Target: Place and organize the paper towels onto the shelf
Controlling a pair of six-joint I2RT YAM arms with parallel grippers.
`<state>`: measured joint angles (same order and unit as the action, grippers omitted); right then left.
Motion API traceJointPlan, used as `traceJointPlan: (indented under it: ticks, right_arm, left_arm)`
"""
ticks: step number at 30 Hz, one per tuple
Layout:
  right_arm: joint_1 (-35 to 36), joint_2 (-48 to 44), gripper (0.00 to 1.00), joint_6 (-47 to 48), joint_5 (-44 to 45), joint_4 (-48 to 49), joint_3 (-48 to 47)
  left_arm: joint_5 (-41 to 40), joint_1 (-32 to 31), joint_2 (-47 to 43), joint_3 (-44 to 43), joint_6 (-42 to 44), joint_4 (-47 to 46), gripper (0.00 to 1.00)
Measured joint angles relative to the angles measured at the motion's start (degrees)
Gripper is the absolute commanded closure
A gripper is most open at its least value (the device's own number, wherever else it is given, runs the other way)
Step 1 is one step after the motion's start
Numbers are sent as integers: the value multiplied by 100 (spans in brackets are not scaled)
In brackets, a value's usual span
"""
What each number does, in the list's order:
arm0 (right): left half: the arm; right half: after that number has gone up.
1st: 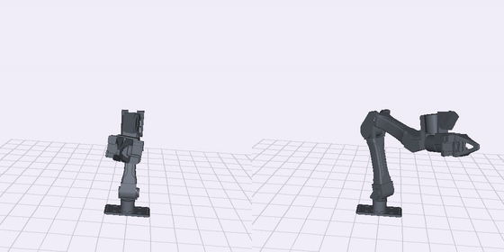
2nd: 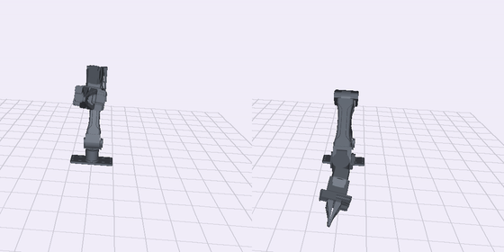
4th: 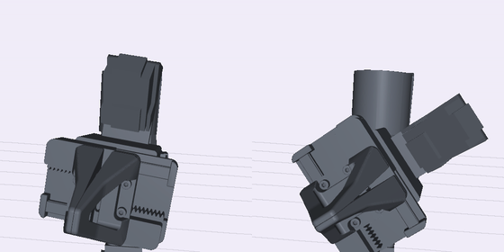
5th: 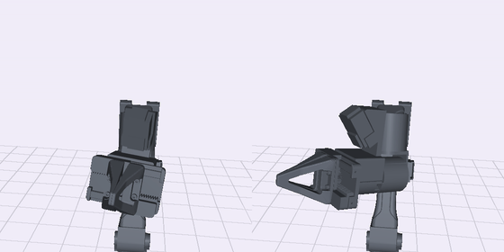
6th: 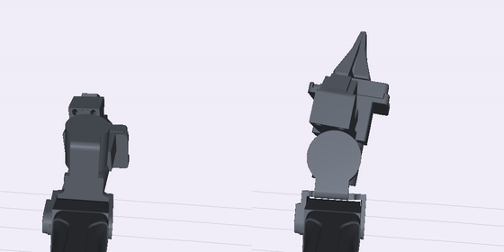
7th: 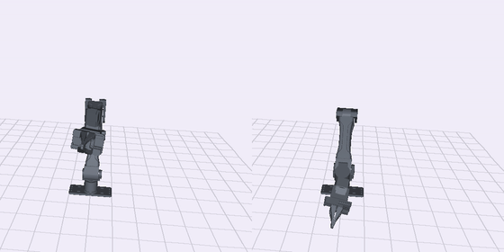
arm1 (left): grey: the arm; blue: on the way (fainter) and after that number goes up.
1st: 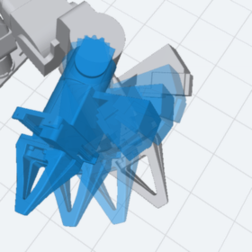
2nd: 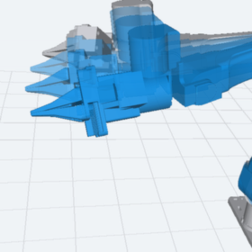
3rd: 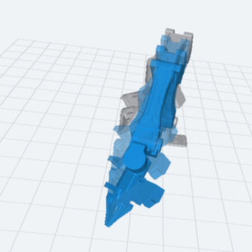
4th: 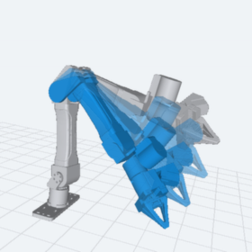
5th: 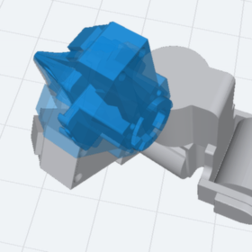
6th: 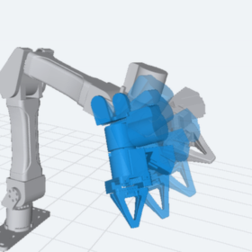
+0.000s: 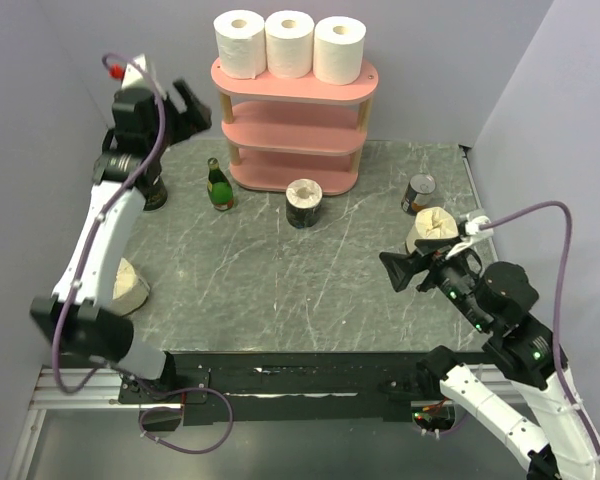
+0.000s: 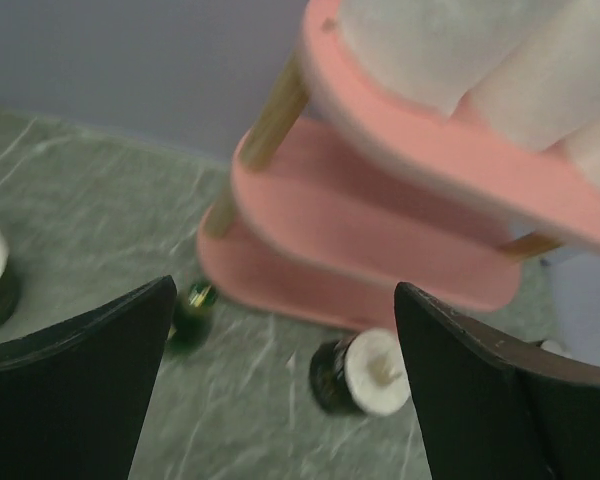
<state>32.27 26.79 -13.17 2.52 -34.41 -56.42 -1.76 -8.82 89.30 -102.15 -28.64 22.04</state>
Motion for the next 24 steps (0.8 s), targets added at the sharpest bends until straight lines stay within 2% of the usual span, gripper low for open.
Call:
traceJointPlan:
  ticks: [5, 9, 17, 21, 23, 24]
  right_arm:
    - [2, 208, 1, -251, -127, 83, 345]
    - [0, 293, 0, -409, -94, 138, 455]
    - [0, 267, 1, -562, -85, 297, 560]
    - [0, 267, 1, -599, -232, 407, 662]
    - [0, 273, 0, -614, -313, 411, 669]
    - [0, 282, 0, -619, -363, 431, 669]
  left_arm:
    - [-791, 0, -1250, 1641, 98, 466, 4]
    - [-1777, 76, -1762, 2415, 31, 1058, 4]
    - [-3344, 796, -2459, 3156, -1003, 2181, 1]
    - [-3722, 1023, -2726, 3316, -1537, 2470, 3]
    - [-3832, 1121, -2726, 3386, -1751, 2594, 0]
    - [-3862, 1182, -2684, 3432, -1864, 2640, 3]
